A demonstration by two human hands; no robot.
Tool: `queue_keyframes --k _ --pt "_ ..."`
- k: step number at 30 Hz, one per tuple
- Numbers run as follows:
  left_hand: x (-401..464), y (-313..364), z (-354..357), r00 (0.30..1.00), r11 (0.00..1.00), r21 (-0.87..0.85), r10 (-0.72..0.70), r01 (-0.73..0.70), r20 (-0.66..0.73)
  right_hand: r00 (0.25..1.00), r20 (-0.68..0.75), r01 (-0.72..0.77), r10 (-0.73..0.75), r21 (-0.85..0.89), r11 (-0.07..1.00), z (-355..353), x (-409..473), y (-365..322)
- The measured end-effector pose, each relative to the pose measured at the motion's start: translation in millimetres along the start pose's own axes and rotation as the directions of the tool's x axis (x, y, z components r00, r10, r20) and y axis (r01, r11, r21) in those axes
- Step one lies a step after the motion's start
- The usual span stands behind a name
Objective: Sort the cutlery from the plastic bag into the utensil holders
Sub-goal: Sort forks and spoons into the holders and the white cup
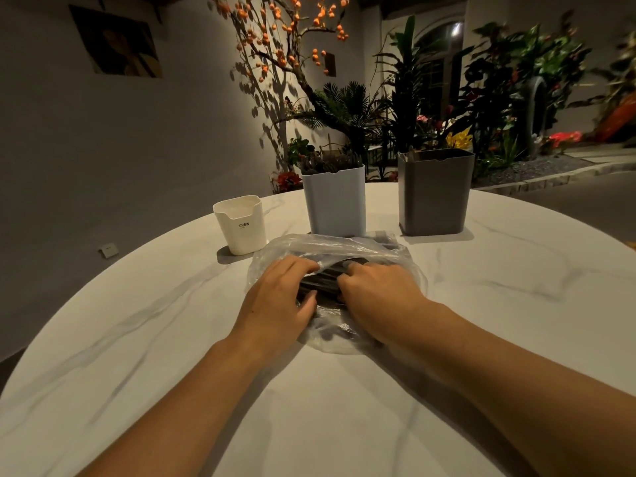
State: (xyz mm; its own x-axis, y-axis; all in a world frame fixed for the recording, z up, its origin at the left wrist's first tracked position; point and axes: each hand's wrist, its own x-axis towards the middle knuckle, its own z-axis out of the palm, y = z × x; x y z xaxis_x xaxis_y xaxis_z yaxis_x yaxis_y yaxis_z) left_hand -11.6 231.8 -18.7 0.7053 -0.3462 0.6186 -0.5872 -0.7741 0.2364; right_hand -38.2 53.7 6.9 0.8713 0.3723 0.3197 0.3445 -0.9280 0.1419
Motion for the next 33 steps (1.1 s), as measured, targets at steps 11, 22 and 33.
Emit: queue_keyframes --k 11,22,33 --pt "-3 15 -4 0.984 0.994 -0.074 -0.07 0.083 0.163 0.997 0.072 0.023 -0.022 -0.014 1.0 -37 -9 -12" --pt "6 17 -18 0.995 0.95 -0.306 -0.084 0.061 -0.062 0.905 -0.422 0.261 0.055 0.652 0.712 -28 -6 -7" --pt "29 42 -51 0.822 0.002 -0.991 -0.558 0.135 0.111 0.975 0.056 -0.121 0.213 0.944 0.306 -8 4 5"
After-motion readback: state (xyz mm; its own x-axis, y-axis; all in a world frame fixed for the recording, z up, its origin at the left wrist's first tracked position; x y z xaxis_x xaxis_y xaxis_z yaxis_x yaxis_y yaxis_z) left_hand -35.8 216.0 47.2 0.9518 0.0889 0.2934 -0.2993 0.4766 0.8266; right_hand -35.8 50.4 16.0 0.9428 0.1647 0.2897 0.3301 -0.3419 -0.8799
